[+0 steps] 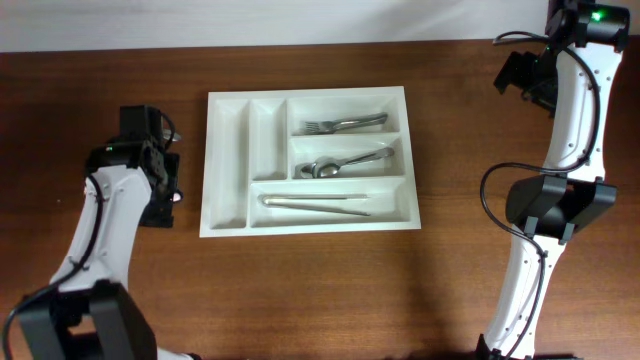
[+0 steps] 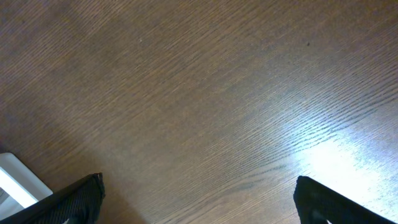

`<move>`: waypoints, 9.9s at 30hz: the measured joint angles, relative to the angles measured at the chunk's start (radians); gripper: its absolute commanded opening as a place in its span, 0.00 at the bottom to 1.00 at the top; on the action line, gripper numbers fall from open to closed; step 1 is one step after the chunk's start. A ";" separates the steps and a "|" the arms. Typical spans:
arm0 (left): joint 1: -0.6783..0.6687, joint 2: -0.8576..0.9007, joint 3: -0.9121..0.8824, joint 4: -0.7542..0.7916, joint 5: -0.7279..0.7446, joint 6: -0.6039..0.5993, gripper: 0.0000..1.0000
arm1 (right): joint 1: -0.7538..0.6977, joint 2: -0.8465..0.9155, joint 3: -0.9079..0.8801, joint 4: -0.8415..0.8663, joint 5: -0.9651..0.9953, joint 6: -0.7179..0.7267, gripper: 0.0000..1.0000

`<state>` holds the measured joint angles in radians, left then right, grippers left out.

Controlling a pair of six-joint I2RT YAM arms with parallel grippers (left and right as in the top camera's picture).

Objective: Pack container
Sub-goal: 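Move the left gripper over the white plastic knife left of the tray, then lower the left gripper and close it on the knife handle, then lift the knife and carry it into the narrow left compartment, then open the left gripper to release the knife and withdraw, then lower the left gripper onto the lower metal spoon on the table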

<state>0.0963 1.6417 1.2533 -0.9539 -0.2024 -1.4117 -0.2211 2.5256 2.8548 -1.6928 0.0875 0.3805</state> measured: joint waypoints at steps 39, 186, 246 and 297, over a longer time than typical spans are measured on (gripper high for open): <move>0.251 0.285 0.000 0.178 0.117 -0.047 0.76 | 0.000 0.000 0.000 0.000 0.000 0.000 0.99; 0.035 0.485 0.722 -0.167 0.102 0.767 0.02 | 0.000 0.000 0.000 0.000 0.000 0.000 0.99; -0.412 0.642 0.712 -0.024 -0.003 1.051 0.02 | 0.000 0.000 0.000 0.000 0.000 0.001 0.99; -0.007 0.642 0.953 -0.546 0.072 0.311 0.94 | 0.000 0.000 0.000 0.000 0.000 0.000 0.99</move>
<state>0.0891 2.2833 2.2059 -1.4994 -0.1307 -1.1007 -0.2211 2.5256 2.8548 -1.6928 0.0875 0.3809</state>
